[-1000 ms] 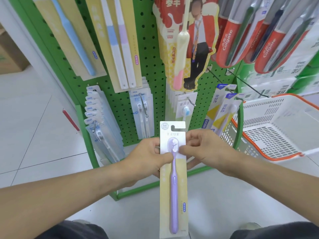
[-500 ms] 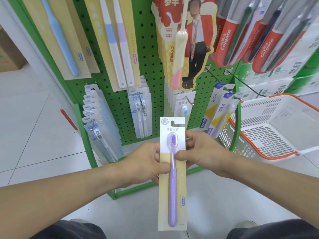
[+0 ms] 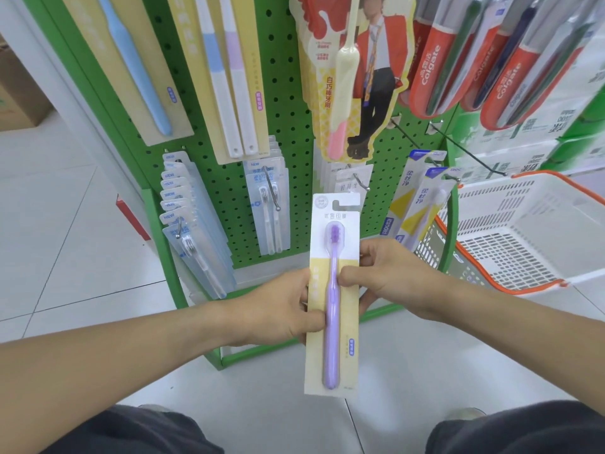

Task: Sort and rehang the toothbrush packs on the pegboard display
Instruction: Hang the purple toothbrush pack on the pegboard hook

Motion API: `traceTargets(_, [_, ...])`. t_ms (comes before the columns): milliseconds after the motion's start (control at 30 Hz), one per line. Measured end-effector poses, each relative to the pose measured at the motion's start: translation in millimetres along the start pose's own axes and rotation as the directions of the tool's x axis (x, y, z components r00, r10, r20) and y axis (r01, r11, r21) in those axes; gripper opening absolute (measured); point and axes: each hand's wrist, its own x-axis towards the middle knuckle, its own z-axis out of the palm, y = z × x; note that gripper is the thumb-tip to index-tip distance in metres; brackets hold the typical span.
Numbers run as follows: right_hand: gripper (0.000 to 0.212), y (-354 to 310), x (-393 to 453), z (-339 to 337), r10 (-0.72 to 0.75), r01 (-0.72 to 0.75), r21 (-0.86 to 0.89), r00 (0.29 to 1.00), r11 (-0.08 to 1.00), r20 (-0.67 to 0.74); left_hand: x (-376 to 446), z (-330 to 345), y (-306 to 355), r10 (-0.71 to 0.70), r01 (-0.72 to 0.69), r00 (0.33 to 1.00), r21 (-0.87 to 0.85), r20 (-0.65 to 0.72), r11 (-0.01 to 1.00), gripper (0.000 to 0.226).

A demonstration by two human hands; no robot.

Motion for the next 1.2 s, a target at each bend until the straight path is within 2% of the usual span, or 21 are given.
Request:
traceTargets(133, [0.023, -0.1, -2.3, 4.9, 0.007, -0.004, -0.037, 0.996, 0.999, 0.093, -0.8, -0.2, -3.3, 0.011, -0.013, 0.996, -0.027, -0.090, 1.000, 0.048])
traceTargets(200, [0.024, -1.0, -0.8, 5.6, -0.016, 0.018, -0.025, 0.998, 1.000, 0.054, 1.0, -1.8, -5.1, 0.004, -0.018, 0.993, -0.116, -0.120, 0.993, 0.051])
traceTargets(300, [0.025, -0.4, 1.4, 5.9, -0.041, 0.043, 0.037, 0.998, 0.998, -0.037, -0.1, -5.6, -3.5, -0.033, 0.021, 0.998, -0.199, -0.054, 0.980, 0.049])
traceTargets(400, [0.027, 1.5, 1.3, 8.2, -0.064, 0.067, 0.038, 0.996, 0.997, -0.063, -3.0, -5.6, -5.5, -0.065, 0.069, 0.997, -0.116, 0.044, 0.991, 0.035])
traceTargets(467, [0.030, 2.7, 0.8, 7.9, -0.059, 0.059, -0.008, 0.998, 0.998, -0.004, -4.8, -3.9, -5.3, -0.080, 0.083, 0.996, -0.078, 0.036, 0.994, 0.038])
traceTargets(533, [0.033, 3.4, -1.2, 6.2, -0.037, 0.044, -0.060, 0.992, 0.997, 0.118, -4.8, -3.0, -7.2, -0.090, 0.090, 0.996, -0.041, 0.019, 0.995, 0.040])
traceTargets(600, [0.033, 4.2, -2.2, 4.8, -0.026, 0.036, -0.055, 0.983, 0.998, 0.182, -4.9, -3.5, -9.5, -0.083, 0.083, 0.997, -0.015, 0.001, 0.996, 0.044])
traceTargets(733, [0.019, 0.9, -2.5, 5.2, -0.021, 0.017, 0.036, 0.991, 0.999, 0.130, -7.0, -4.8, -8.7, -0.097, 0.097, 0.995, -0.014, 0.014, 0.995, 0.048])
traceTargets(833, [0.017, -1.2, -2.9, 6.1, -0.020, 0.015, 0.039, 0.993, 0.999, 0.115, -8.5, -5.7, -9.0, -0.126, 0.133, 0.987, -0.065, 0.099, 0.989, 0.042])
traceTargets(1000, [0.016, -3.2, -3.1, 6.1, 0.059, -0.068, 0.068, 0.989, 0.995, 0.133, -13.2, -6.4, -9.0, -0.159, 0.184, 0.965, -0.106, 0.210, 0.977, 0.036])
traceTargets(1100, [0.015, -5.5, -2.5, 8.7, 0.042, -0.047, 0.062, 0.995, 0.997, 0.085, -13.8, -6.5, -10.7, -0.151, 0.175, 0.972, -0.127, 0.181, 0.976, 0.031])
traceTargets(1200, [0.013, -6.7, 1.3, 11.2, 0.027, -0.026, 0.058, 1.000, 0.998, -0.014, -14.5, -7.3, -9.7, -0.131, 0.154, 0.979, -0.148, 0.154, 0.977, 0.043])
